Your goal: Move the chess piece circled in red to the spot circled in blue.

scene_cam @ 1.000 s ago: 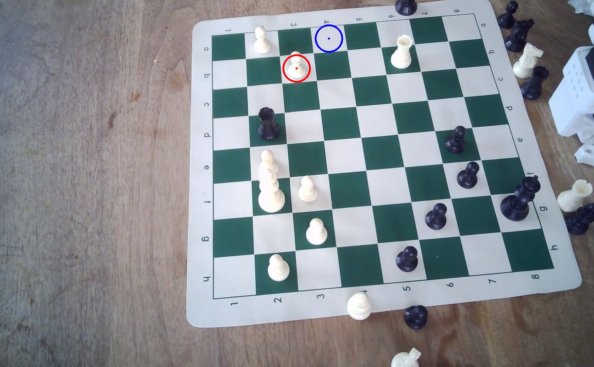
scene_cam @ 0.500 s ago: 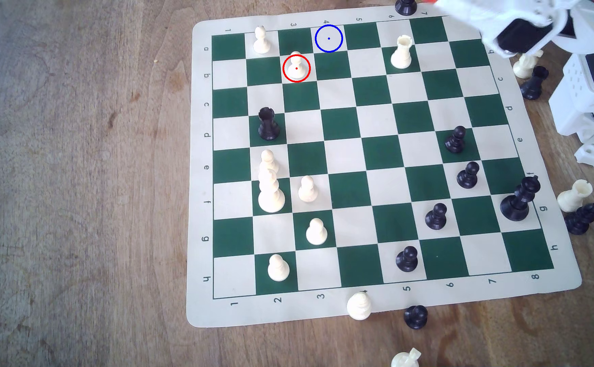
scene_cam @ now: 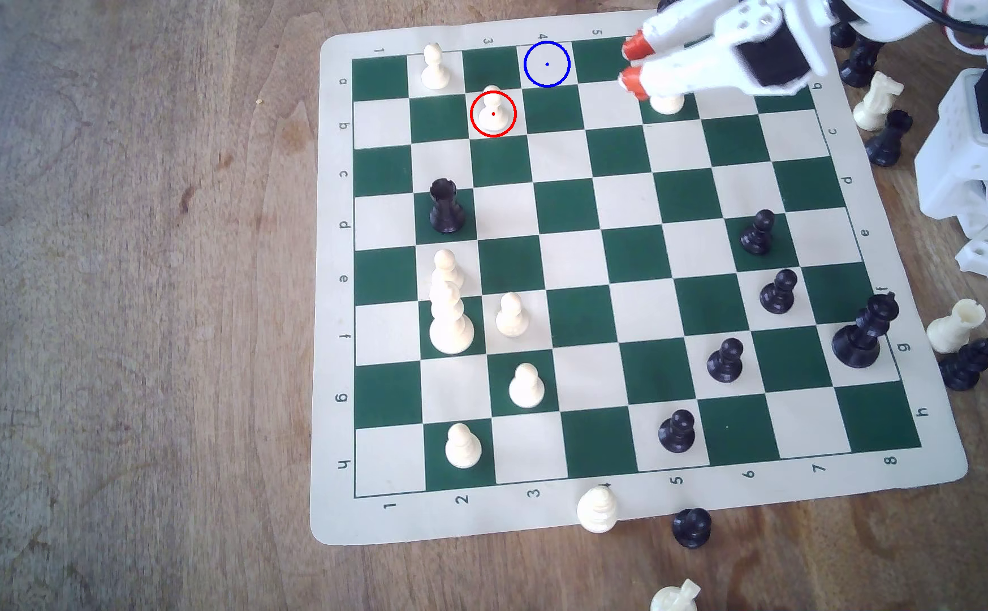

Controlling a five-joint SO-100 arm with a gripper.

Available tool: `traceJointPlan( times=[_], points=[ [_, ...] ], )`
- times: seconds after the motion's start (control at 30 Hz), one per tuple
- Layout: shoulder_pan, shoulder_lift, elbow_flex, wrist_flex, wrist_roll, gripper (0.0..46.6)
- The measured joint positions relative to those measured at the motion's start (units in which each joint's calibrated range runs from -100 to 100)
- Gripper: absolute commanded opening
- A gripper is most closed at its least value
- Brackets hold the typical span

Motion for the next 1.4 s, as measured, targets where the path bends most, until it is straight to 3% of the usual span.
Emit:
traceJointPlan(
  times=[0.13, 0.83, 1.1, 1.4],
  points=[
    [1.77, 12.32, -10.66, 1.59, -0.88, 10.7],
    [4.35, 51.11, -45.55, 7.81, -0.29, 15.5],
    [6.19, 58.57, -47.9, 6.93, -0.29, 20.0],
    [7.37, 62.76, -47.9, 1.67, -0.29, 19.4]
  ],
)
